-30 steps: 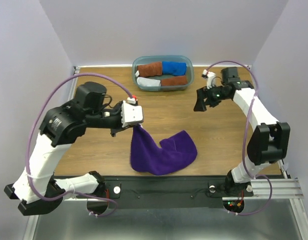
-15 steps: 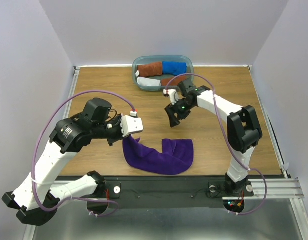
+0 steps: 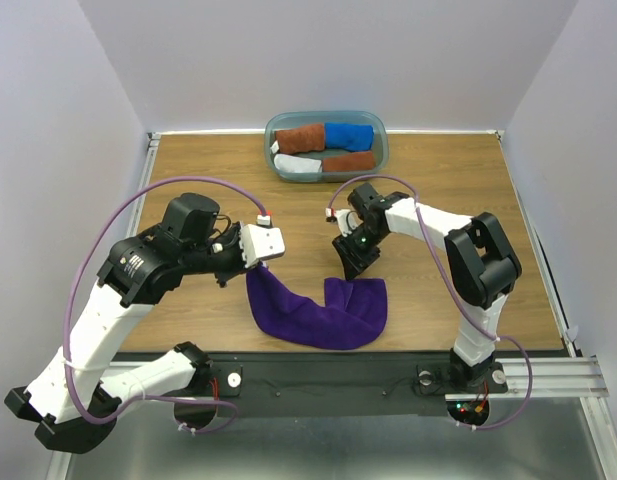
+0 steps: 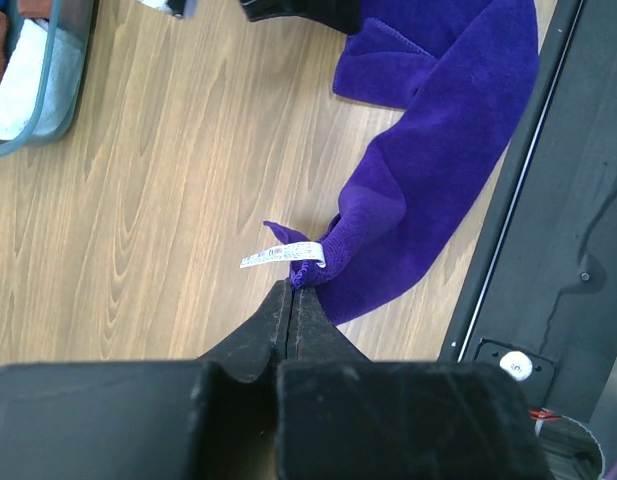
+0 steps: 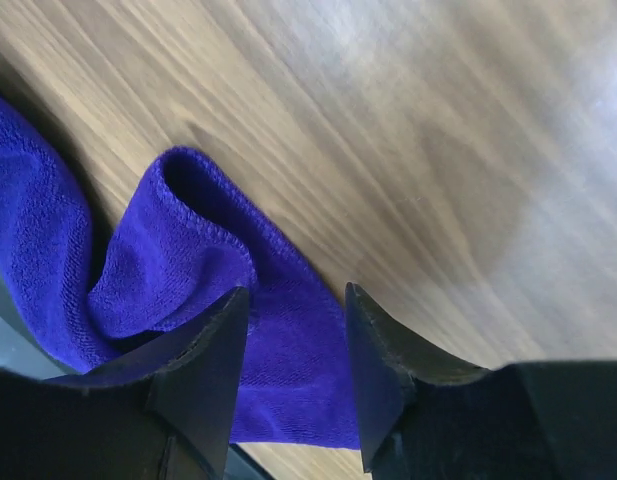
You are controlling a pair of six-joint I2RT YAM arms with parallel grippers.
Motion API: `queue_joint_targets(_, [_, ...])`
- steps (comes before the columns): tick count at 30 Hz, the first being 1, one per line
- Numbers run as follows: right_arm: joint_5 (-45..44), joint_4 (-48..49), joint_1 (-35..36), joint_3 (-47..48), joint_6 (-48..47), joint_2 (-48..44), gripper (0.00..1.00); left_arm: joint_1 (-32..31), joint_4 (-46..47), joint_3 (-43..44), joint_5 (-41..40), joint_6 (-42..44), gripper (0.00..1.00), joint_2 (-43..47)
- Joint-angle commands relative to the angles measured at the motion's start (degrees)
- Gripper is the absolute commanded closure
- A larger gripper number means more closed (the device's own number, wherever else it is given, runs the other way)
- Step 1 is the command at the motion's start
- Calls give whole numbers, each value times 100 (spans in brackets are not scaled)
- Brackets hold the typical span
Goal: Roll the towels
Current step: Flatten the towel
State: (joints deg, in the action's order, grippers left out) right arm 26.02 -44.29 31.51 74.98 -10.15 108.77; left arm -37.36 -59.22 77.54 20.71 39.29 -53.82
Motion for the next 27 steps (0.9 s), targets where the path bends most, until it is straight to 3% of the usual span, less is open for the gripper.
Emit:
queue_joint_targets(1, [166, -150, 5, -115, 154, -304, 52, 45, 236, -37, 74, -88, 100, 100])
queue_joint_targets(14, [878, -440, 13, -159, 172, -392, 58, 71, 280, -72, 56, -70, 100, 74])
queue_joint_targets(27, [809, -519, 5, -27, 127, -84, 59, 80, 315, -72, 117, -105, 100, 74])
